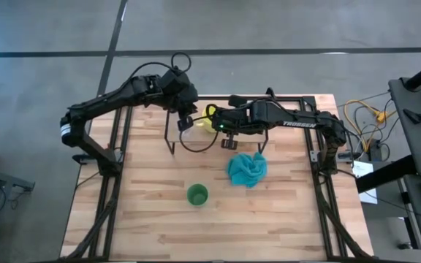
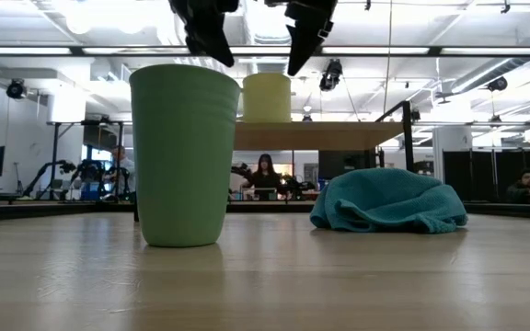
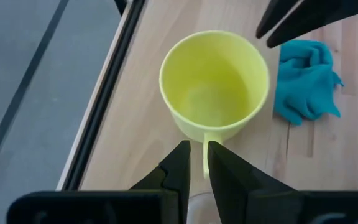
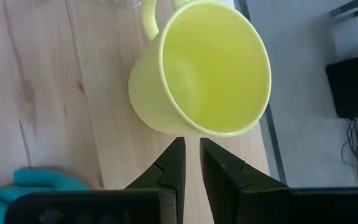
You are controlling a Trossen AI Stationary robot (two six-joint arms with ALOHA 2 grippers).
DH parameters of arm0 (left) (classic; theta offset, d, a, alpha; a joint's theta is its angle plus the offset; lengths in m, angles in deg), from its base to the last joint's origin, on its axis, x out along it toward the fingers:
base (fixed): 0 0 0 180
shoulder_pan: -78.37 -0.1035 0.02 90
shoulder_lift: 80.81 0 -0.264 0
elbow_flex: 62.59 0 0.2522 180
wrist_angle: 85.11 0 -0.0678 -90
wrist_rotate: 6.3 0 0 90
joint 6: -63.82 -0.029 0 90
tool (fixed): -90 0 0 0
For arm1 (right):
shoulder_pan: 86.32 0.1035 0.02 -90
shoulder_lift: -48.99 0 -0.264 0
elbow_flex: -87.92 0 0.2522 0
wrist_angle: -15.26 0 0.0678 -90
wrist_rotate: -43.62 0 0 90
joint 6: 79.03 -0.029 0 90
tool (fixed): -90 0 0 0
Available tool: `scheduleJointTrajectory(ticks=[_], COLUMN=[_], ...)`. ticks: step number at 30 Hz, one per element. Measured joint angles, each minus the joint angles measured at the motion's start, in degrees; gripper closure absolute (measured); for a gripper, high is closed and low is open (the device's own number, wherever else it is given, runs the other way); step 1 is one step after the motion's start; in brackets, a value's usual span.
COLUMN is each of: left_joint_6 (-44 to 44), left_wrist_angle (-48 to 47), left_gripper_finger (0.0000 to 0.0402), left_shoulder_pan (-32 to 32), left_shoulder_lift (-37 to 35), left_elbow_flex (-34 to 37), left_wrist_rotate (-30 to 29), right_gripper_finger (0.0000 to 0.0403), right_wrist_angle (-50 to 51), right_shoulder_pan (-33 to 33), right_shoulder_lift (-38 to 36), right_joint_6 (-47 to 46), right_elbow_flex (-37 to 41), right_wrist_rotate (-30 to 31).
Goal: Stack small to large cups/mugs on shelf
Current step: Adjust the yellow cup on the shelf
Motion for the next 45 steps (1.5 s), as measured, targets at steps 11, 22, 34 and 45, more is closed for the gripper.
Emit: scheduleJointTrajectory(ticks=[11,22,34,45], left_joint_6=[0.06,-0.03,0.01,0.02], left_wrist_angle=[2.16,2.12,-1.43,-1.38], left_gripper_finger=[0.0359,0.0359,0.0359,0.0359], left_shoulder_pan=[-0.13,-0.78,-1.40,-1.40], left_shoulder_lift=[3.65,4.26,4.83,4.87], left_elbow_flex=[0.00,-0.04,0.00,0.00], left_wrist_rotate=[0.12,0.33,0.95,3.49], right_gripper_finger=[0.0360,0.0360,0.0360,0.0360], right_wrist_angle=[0.06,-0.79,-1.37,-1.42], right_shoulder_pan=[0.35,0.22,0.22,0.22], right_shoulder_lift=[-0.02,-0.04,-0.09,-0.09], right_joint_6=[-0.26,-0.20,0.32,0.35], right_elbow_flex=[0.00,0.00,0.00,0.00], right_wrist_rotate=[-1.18,-1.29,-1.29,-1.29])
